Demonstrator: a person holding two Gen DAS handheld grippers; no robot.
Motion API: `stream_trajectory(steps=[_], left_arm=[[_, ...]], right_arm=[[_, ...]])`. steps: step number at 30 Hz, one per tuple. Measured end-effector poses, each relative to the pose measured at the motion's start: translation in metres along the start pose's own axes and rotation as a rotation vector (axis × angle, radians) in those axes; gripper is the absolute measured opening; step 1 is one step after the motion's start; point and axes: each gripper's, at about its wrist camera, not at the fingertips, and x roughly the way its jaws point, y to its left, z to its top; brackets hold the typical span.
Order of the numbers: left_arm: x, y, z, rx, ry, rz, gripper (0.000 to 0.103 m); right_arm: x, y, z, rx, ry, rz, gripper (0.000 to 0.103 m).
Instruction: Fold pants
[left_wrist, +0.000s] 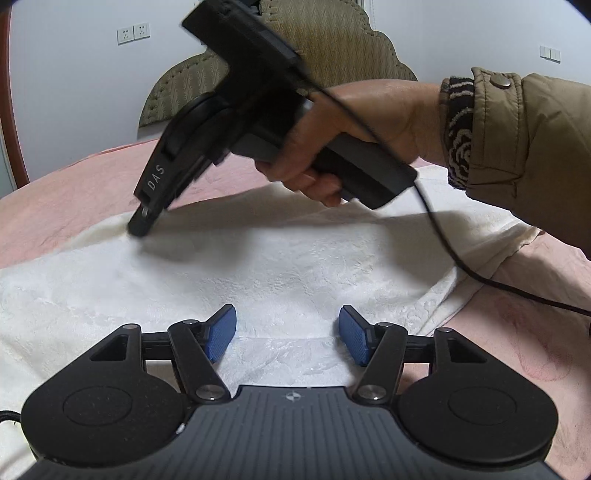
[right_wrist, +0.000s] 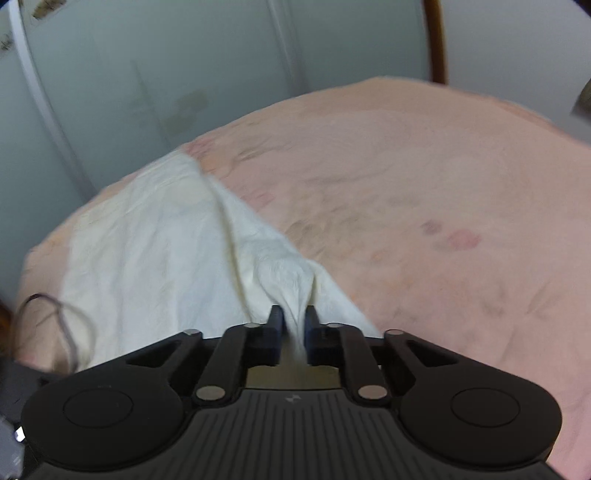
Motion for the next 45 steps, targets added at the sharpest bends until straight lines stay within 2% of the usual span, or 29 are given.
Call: stream_trajectory(steps=[3, 4, 7, 9, 13, 14, 16, 17, 19, 20, 21, 23, 24, 25, 26, 27, 28, 29, 30, 31, 33, 34, 37, 39, 40, 41, 42, 44, 45], left_arm=[[0.0, 0.002, 0.0, -0.004, 0.002, 0.003, 0.067], [0.0, 0.003, -0.001, -0.006, 0.002, 0.003, 0.068], [0.001, 0.007, -0.001, -0.016, 0.004, -0.001, 0.069], [0.001, 0.005, -0.003, -0.016, 0.004, 0.0, 0.069], [0.0, 0.007, -0.004, -0.016, 0.004, 0.002, 0.07], [-0.001, 0.006, -0.005, -0.014, 0.004, 0.004, 0.07], [-0.001, 0.006, -0.005, -0.012, 0.004, 0.006, 0.07], [-0.002, 0.006, -0.005, -0.011, 0.004, 0.006, 0.071], [-0.001, 0.004, -0.006, -0.005, 0.005, 0.014, 0.071], [-0.001, 0.003, -0.006, -0.001, 0.005, 0.019, 0.072], [-0.001, 0.003, -0.006, 0.001, 0.006, 0.022, 0.072], [-0.002, 0.003, -0.006, -0.007, 0.007, 0.016, 0.073], [-0.003, 0.003, -0.006, -0.008, 0.007, 0.017, 0.073], [-0.006, 0.002, -0.004, -0.002, 0.009, 0.024, 0.072], [-0.008, 0.0, -0.001, 0.008, 0.011, 0.029, 0.07], [-0.013, -0.001, 0.005, 0.017, 0.001, 0.021, 0.069], [-0.018, -0.001, 0.011, 0.017, -0.03, 0.007, 0.069], [-0.023, -0.001, 0.02, 0.011, -0.07, -0.009, 0.069], [-0.026, 0.0, 0.031, 0.005, -0.106, -0.021, 0.072], [-0.025, 0.0, 0.043, 0.001, -0.132, -0.025, 0.075], [-0.013, 0.0, 0.065, -0.004, -0.145, -0.006, 0.085], [-0.001, 0.0, 0.074, -0.004, -0.125, 0.008, 0.086], [0.037, -0.013, 0.079, -0.013, -0.002, 0.017, 0.08], [0.049, -0.025, 0.064, 0.013, 0.076, -0.049, 0.078], [0.051, -0.034, 0.054, 0.05, 0.1, -0.077, 0.078], [0.047, -0.044, 0.043, 0.1, 0.078, -0.074, 0.077], [0.038, -0.053, 0.033, 0.156, 0.028, -0.057, 0.073], [0.028, -0.062, 0.029, 0.235, 0.029, -0.083, 0.062], [0.025, -0.063, 0.032, 0.245, 0.042, -0.104, 0.059]], right_arm=[[0.002, 0.003, 0.005, -0.038, -0.046, -0.151, 0.007], [0.003, 0.004, 0.005, -0.052, -0.056, -0.163, 0.013], [-0.011, 0.008, 0.003, -0.076, -0.07, -0.267, 0.05], [-0.041, 0.008, -0.004, -0.029, -0.142, -0.296, 0.053], [-0.101, 0.001, -0.036, 0.098, -0.141, -0.234, 0.053], [-0.109, -0.003, -0.046, 0.137, -0.101, -0.173, 0.055], [-0.109, -0.01, -0.065, 0.203, 0.013, 0.072, 0.054], [-0.109, -0.01, -0.075, 0.188, 0.028, 0.123, 0.054], [-0.096, -0.02, -0.086, 0.197, 0.082, 0.047, 0.054], [-0.092, -0.032, -0.089, 0.224, 0.068, 0.033, 0.053], [-0.095, -0.049, -0.092, 0.273, -0.007, 0.051, 0.053], [-0.1, -0.077, -0.092, 0.413, -0.086, -0.036, 0.049], [-0.103, -0.082, -0.09, 0.443, -0.1, -0.207, 0.051], [-0.107, -0.084, -0.087, 0.456, -0.07, -0.431, 0.057], [-0.112, -0.086, -0.086, 0.472, -0.051, -0.547, 0.057], [-0.124, -0.087, -0.088, 0.506, -0.064, -0.589, 0.057], [-0.14, -0.086, -0.094, 0.536, -0.101, -0.576, 0.062], [-0.156, -0.082, -0.101, 0.552, -0.146, -0.563, 0.078], [-0.176, -0.074, -0.111, 0.558, -0.2, -0.576, 0.088], [-0.188, -0.066, -0.119, 0.559, -0.237, -0.619, 0.103], [-0.205, -0.05, -0.132, 0.549, -0.263, -0.738, 0.103], [-0.212, -0.048, -0.139, 0.539, -0.234, -0.769, 0.103], [-0.214, -0.046, -0.158, 0.525, -0.099, -0.693, 0.103], [-0.207, -0.045, -0.168, 0.49, -0.008, -0.635, 0.103], [-0.202, -0.046, -0.173, 0.468, 0.04, -0.638, 0.103], [-0.195, -0.05, -0.178, 0.457, 0.077, -0.661, 0.103], [-0.195, -0.054, -0.188, 0.463, 0.059, -0.659, 0.103], [-0.202, -0.071, -0.195, 0.499, -0.007, -0.659, 0.103], [-0.203, -0.077, -0.194, 0.535, -0.001, -0.752, 0.103]])
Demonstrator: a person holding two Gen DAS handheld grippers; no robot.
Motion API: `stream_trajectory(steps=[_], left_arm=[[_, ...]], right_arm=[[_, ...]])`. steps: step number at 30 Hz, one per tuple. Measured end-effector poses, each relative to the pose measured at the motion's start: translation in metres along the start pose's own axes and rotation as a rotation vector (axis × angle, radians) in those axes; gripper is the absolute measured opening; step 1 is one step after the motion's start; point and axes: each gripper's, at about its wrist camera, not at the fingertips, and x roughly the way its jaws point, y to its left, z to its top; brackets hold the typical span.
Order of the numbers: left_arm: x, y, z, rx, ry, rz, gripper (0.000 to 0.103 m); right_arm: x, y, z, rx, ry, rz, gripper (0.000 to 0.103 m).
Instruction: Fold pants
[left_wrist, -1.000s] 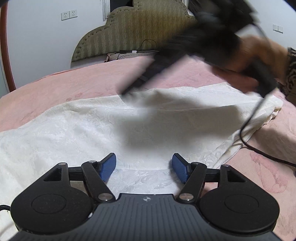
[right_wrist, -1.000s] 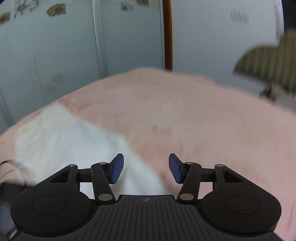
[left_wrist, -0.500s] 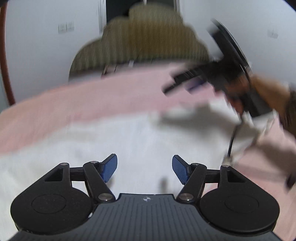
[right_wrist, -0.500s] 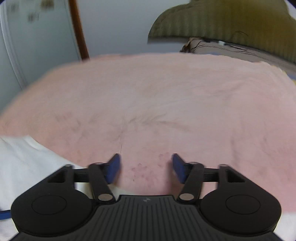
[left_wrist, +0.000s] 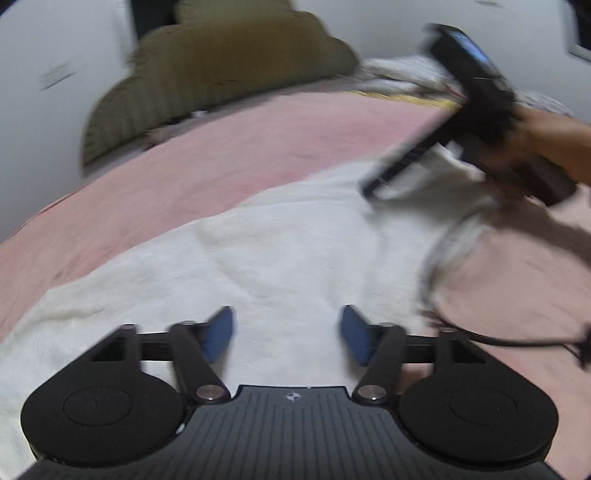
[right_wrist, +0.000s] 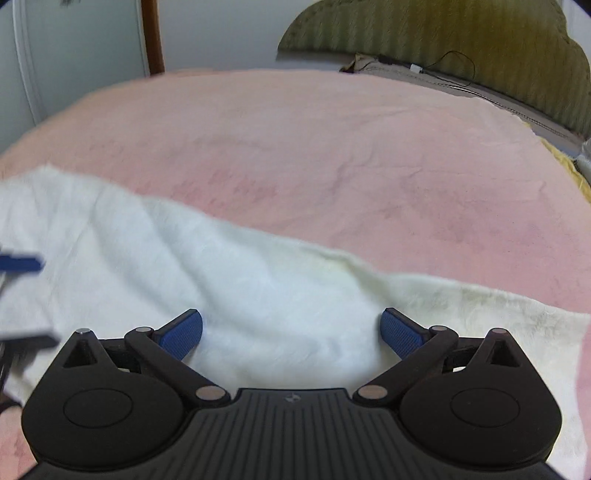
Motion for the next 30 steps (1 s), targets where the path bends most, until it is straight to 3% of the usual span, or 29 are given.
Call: stream_trajectory(steps=[2, 3, 4, 5, 7, 8, 10, 11, 14, 15, 18, 21, 23, 26, 30], left_arm=[[-0.006, 0.003, 0.01, -0.028, -0.03, -0.025, 0.06], [-0.007, 0.005, 0.017, -0.054, -0.066, -0.017, 0.064], [-0.005, 0.006, 0.027, -0.08, -0.092, 0.005, 0.07], [-0.001, 0.007, 0.035, -0.104, -0.107, 0.029, 0.073], [0.016, 0.005, 0.046, -0.124, -0.108, 0.037, 0.085], [0.028, 0.0, 0.047, -0.107, -0.063, 0.013, 0.084], [0.045, -0.017, 0.037, -0.047, 0.072, -0.028, 0.074], [0.039, -0.021, 0.027, -0.031, 0.017, -0.019, 0.074], [0.022, -0.028, 0.021, 0.032, -0.028, 0.002, 0.071], [0.019, -0.027, 0.023, 0.022, -0.05, 0.007, 0.073], [0.018, -0.024, 0.036, -0.038, -0.119, 0.062, 0.078], [0.029, -0.028, 0.037, -0.029, -0.039, 0.048, 0.078], [0.031, -0.038, 0.026, 0.029, -0.001, 0.02, 0.076], [0.017, -0.045, 0.013, 0.096, -0.065, 0.044, 0.076], [0.005, -0.041, 0.017, 0.016, -0.184, 0.047, 0.08]], right_arm=[[-0.011, -0.006, 0.005, 0.028, -0.043, -0.179, 0.103], [-0.02, -0.006, 0.004, 0.032, -0.072, -0.189, 0.103], [-0.029, -0.008, 0.002, 0.039, -0.087, -0.126, 0.103], [-0.033, -0.01, -0.002, 0.047, -0.064, -0.012, 0.103], [-0.027, -0.004, -0.015, 0.029, 0.048, 0.172, 0.103], [-0.027, 0.001, -0.023, -0.016, 0.091, 0.186, 0.103], [-0.048, 0.012, -0.048, -0.163, 0.08, 0.144, 0.103], [-0.057, 0.007, -0.056, -0.169, 0.081, 0.146, 0.103], [-0.079, -0.029, -0.072, -0.099, 0.112, 0.114, 0.103], [-0.084, -0.041, -0.073, -0.072, 0.097, 0.069, 0.103], [-0.098, -0.066, -0.072, 0.102, -0.03, 0.1, 0.103], [-0.091, -0.07, -0.065, 0.197, -0.091, 0.144, 0.103], [-0.074, -0.072, -0.072, 0.199, 0.009, 0.221, 0.103], [-0.084, -0.054, -0.096, -0.032, 0.001, 0.114, 0.103], [-0.115, -0.07, -0.114, 0.159, -0.072, 0.013, 0.103]])
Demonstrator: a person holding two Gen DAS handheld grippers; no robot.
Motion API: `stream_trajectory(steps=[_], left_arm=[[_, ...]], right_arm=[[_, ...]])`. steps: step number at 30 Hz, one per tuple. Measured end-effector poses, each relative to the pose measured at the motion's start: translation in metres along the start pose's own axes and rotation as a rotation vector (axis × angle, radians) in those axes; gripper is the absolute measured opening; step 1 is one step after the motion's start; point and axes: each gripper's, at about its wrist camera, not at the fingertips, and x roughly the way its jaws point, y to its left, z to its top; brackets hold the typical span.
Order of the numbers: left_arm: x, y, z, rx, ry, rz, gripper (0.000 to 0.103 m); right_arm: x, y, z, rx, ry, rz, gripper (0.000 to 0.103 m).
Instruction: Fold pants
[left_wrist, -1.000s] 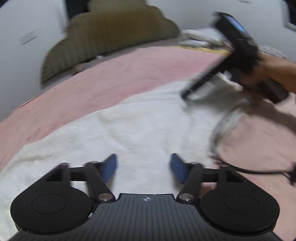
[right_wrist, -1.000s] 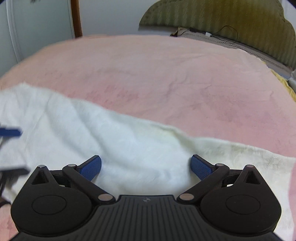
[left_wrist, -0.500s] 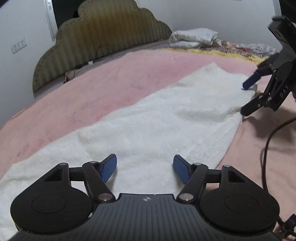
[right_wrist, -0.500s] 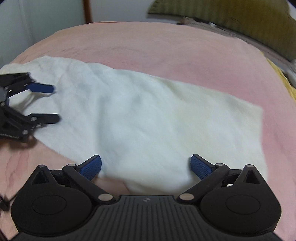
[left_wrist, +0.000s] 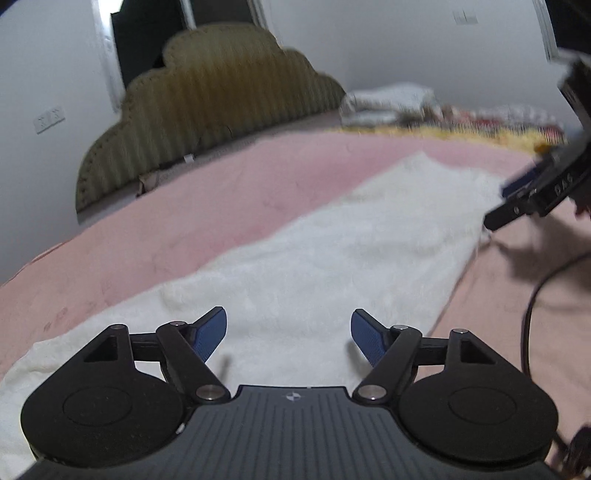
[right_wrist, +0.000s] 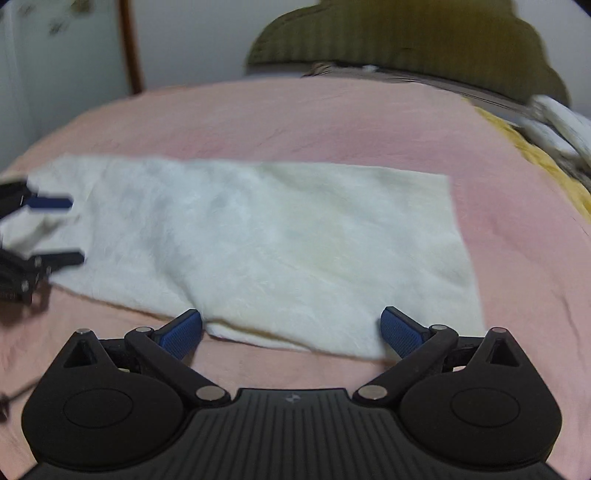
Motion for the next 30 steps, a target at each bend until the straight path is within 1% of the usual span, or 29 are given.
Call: stream_trajectory(steps=[1, 2, 3, 5, 6, 7, 9, 10, 13, 14, 18, 20, 21, 23, 27, 30], left_arm=[[0.0, 0.001, 0.001, -0.019, -0.021, 0.019, 0.081], [0.0, 0.0, 0.001, -0.032, -0.027, 0.04, 0.082], [0.003, 0.0, 0.001, -0.039, -0.018, 0.051, 0.083], [0.011, -0.002, -0.002, -0.033, 0.035, 0.027, 0.083], [0.015, -0.002, -0.006, -0.027, 0.066, 0.011, 0.083], [0.017, -0.004, -0.009, -0.021, 0.079, 0.012, 0.084], [0.016, -0.004, -0.009, -0.014, 0.074, 0.017, 0.084], [0.016, -0.004, -0.009, -0.016, 0.074, 0.016, 0.085], [0.019, 0.0, -0.01, -0.037, 0.089, 0.019, 0.09], [0.021, 0.001, -0.01, -0.046, 0.094, 0.018, 0.091], [0.024, 0.007, -0.01, -0.088, 0.112, 0.011, 0.096], [0.026, 0.01, -0.011, -0.11, 0.123, 0.008, 0.098], [0.027, 0.011, -0.011, -0.123, 0.129, 0.006, 0.1], [0.029, 0.014, -0.011, -0.151, 0.14, -0.001, 0.101], [0.031, 0.019, -0.012, -0.189, 0.153, -0.011, 0.103], [0.03, 0.018, -0.011, -0.19, 0.154, -0.01, 0.103]], right_arm=[[-0.006, -0.005, -0.003, 0.061, -0.021, -0.033, 0.103], [-0.012, -0.014, -0.005, 0.135, -0.041, -0.037, 0.103], [-0.018, -0.023, -0.009, 0.212, -0.06, -0.003, 0.103], [-0.022, -0.031, -0.016, 0.355, -0.086, 0.119, 0.103], [-0.018, -0.032, -0.019, 0.431, -0.079, 0.202, 0.103], [-0.015, -0.033, -0.022, 0.485, -0.069, 0.269, 0.103], [-0.003, -0.033, -0.029, 0.585, -0.044, 0.398, 0.103], [0.002, -0.033, -0.031, 0.618, -0.038, 0.433, 0.103], [0.006, -0.035, -0.032, 0.656, -0.085, 0.449, 0.103], [0.007, -0.039, -0.031, 0.679, -0.111, 0.446, 0.103], [0.015, -0.06, -0.026, 0.755, -0.268, 0.364, 0.103], [0.022, -0.068, -0.021, 0.787, -0.326, 0.312, 0.103], [0.026, -0.07, -0.017, 0.795, -0.339, 0.278, 0.103], [0.035, -0.071, -0.007, 0.789, -0.338, 0.225, 0.103], [0.05, -0.066, 0.01, 0.78, -0.305, 0.135, 0.103], [0.058, -0.057, 0.016, 0.696, -0.303, 0.086, 0.103]])
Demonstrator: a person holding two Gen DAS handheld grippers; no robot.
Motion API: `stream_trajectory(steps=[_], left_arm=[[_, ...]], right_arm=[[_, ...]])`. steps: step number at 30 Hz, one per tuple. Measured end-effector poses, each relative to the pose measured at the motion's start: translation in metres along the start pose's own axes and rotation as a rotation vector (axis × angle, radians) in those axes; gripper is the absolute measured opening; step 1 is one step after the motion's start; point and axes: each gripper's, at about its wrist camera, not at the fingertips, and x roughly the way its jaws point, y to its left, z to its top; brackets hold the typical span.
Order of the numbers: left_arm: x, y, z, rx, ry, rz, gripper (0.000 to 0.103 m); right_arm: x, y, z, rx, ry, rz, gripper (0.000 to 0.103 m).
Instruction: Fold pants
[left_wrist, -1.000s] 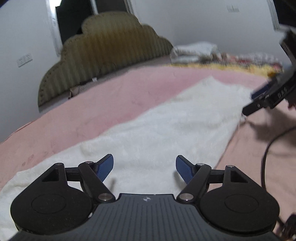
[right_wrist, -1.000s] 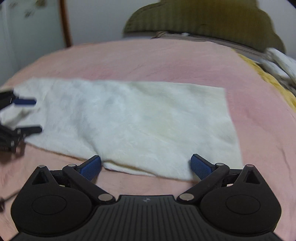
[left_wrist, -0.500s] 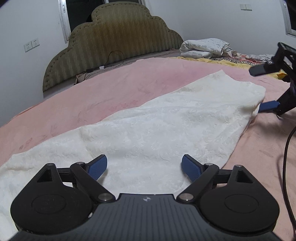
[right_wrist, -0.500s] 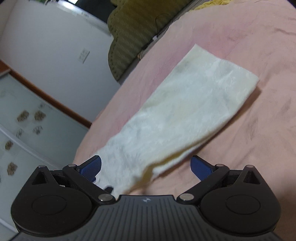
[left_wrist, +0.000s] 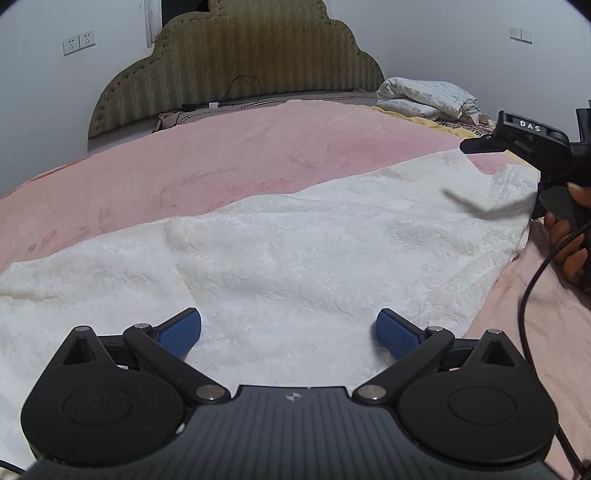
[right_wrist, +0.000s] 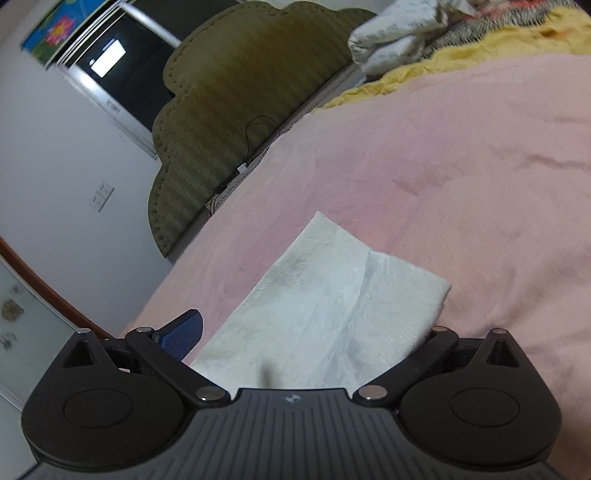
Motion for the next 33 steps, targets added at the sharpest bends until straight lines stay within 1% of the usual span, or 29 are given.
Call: stream_trajectory(steps=[1, 3, 4, 5, 6, 7, 8, 10, 11, 13, 15, 16, 18, 20, 21, 22, 24, 26, 28, 29, 30, 31, 32, 33], left_arm=[[0.0, 0.0, 0.0, -0.001, 0.0, -0.001, 0.103], [0.0, 0.0, 0.0, -0.002, 0.001, -0.001, 0.103], [-0.001, -0.002, 0.0, -0.003, 0.001, -0.001, 0.103], [-0.001, -0.002, 0.0, -0.004, 0.001, -0.001, 0.103], [-0.001, -0.002, 0.0, -0.005, 0.001, -0.001, 0.103], [-0.001, -0.002, 0.0, -0.005, 0.001, -0.001, 0.103], [-0.001, -0.002, 0.0, -0.006, 0.001, -0.001, 0.103], [-0.002, -0.002, 0.0, -0.007, -0.002, -0.001, 0.103], [-0.003, -0.002, 0.0, -0.011, -0.007, 0.001, 0.103], [-0.007, 0.002, 0.001, -0.027, -0.036, 0.007, 0.088], [-0.016, 0.01, 0.003, -0.081, -0.088, -0.012, 0.087], [-0.022, 0.016, 0.005, -0.133, -0.115, -0.047, 0.087], [-0.031, 0.035, 0.01, -0.283, -0.158, -0.162, 0.087], [-0.037, 0.054, 0.016, -0.468, -0.193, -0.304, 0.089], [-0.038, 0.064, 0.019, -0.56, -0.203, -0.382, 0.092], [-0.038, 0.07, 0.021, -0.629, -0.205, -0.455, 0.094], [-0.037, 0.077, 0.025, -0.733, -0.214, -0.583, 0.096], [-0.033, 0.079, 0.027, -0.802, -0.217, -0.682, 0.102], [-0.021, 0.077, 0.03, -0.868, -0.176, -0.784, 0.103], [-0.012, 0.077, 0.031, -0.905, -0.139, -0.809, 0.103], [-0.002, 0.074, 0.03, -0.948, -0.095, -0.802, 0.103], [0.006, 0.074, 0.03, -0.982, -0.059, -0.776, 0.1], [0.012, 0.074, 0.029, -1.005, -0.039, -0.747, 0.099], [0.017, 0.075, 0.029, -1.019, -0.037, -0.717, 0.09]], right_arm=[[0.001, 0.002, -0.001, -0.015, -0.006, -0.007, 0.103], [-0.002, -0.001, -0.003, 0.001, -0.034, 0.001, 0.103], [-0.003, -0.001, -0.004, 0.01, -0.042, -0.012, 0.097], [-0.005, -0.002, -0.004, 0.006, -0.039, -0.044, 0.077], [-0.007, -0.005, -0.004, -0.003, -0.03, -0.067, 0.063], [-0.007, -0.01, -0.003, 0.006, -0.022, -0.078, 0.035], [-0.008, -0.016, -0.002, 0.022, -0.014, -0.083, 0.016], [-0.013, -0.027, -0.002, 0.049, 0.004, -0.05, 0.014], [-0.014, -0.026, -0.003, 0.031, 0.004, -0.052, 0.013], [-0.021, -0.012, -0.005, -0.062, -0.018, -0.076, 0.012], [-0.03, 0.013, -0.009, -0.207, -0.053, -0.096, 0.011], [-0.036, 0.029, -0.013, -0.303, -0.074, -0.106, 0.011], [-0.049, 0.071, -0.027, -0.541, -0.127, -0.115, 0.011], [-0.059, 0.107, -0.047, -0.758, -0.168, -0.112, 0.011], [-0.062, 0.126, -0.061, -0.865, -0.188, -0.105, 0.011], [-0.064, 0.139, -0.072, -0.937, -0.196, -0.09, 0.011], [-0.064, 0.163, -0.095, -1.035, -0.184, -0.036, 0.01], [-0.063, 0.179, -0.116, -1.092, -0.163, 0.009, 0.01], [-0.062, 0.191, -0.137, -1.15, -0.157, 0.035, 0.01], [-0.062, 0.195, -0.145, -1.167, -0.154, 0.048, 0.01], [-0.064, 0.197, -0.152, -1.174, -0.148, 0.063, 0.01], [-0.064, 0.2, -0.157, -1.175, -0.142, 0.075, 0.01], [-0.066, 0.203, -0.161, -1.175, -0.137, 0.087, 0.01], [-0.068, 0.205, -0.165, -1.18, -0.135, 0.094, 0.01]])
